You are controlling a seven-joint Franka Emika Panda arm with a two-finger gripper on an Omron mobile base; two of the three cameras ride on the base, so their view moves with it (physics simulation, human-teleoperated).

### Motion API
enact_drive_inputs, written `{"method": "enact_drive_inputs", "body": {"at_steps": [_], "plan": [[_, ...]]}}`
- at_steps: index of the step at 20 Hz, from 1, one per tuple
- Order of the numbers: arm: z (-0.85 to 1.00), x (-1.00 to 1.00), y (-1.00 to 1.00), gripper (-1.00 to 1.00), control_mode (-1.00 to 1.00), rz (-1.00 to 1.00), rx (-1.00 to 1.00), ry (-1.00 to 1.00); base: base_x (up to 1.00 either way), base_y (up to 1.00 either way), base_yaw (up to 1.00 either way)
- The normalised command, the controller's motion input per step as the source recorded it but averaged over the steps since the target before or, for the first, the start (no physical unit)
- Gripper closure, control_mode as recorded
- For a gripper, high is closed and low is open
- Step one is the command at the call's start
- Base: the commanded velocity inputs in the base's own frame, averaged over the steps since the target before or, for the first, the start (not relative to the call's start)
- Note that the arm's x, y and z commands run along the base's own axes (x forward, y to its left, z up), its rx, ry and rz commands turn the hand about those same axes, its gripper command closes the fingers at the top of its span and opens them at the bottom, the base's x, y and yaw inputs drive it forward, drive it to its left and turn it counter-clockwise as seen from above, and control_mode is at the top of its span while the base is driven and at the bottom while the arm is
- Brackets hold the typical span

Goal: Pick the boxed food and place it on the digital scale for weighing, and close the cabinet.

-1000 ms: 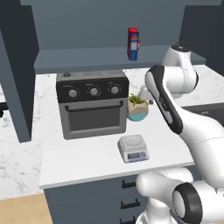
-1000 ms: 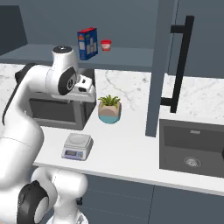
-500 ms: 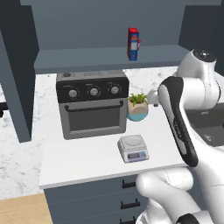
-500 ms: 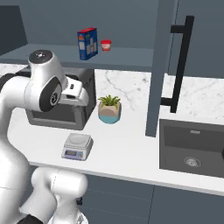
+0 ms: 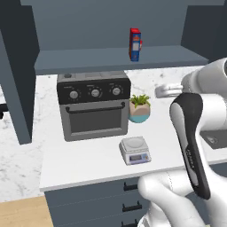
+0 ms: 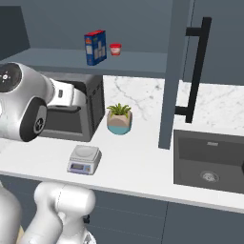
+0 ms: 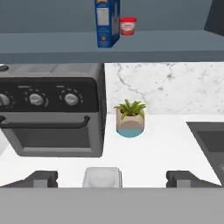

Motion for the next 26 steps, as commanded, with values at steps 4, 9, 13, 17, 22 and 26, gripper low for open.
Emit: {"method": "enact_drive_inputs", "body": {"at_steps": [4, 9, 13, 17, 22, 26], "plan": [[0.82, -0.32, 0.08, -1.00, -1.00, 0.00, -0.02, -0.21, 0.00, 0.00, 0.00], [0.88, -0.19, 0.10, -1.00, -1.00, -0.02, -0.02, -0.17, 0.00, 0.00, 0.00], [0.93, 0.00, 0.13, -1.00, -1.00, -0.09, -0.06, 0.01, 0.00, 0.00, 0.00], [0.37, 0.16, 0.05, -1.00, -1.00, -0.08, -0.04, 0.00, 0.00, 0.00, 0.00], [0.00, 0.61, 0.00, -1.00, -1.00, -0.01, 0.00, 0.00, 0.00, 0.00, 0.00], [-0.18, 0.83, 0.03, -1.00, -1.00, 0.00, 0.00, 0.00, 0.00, 0.00, 0.00]]}}
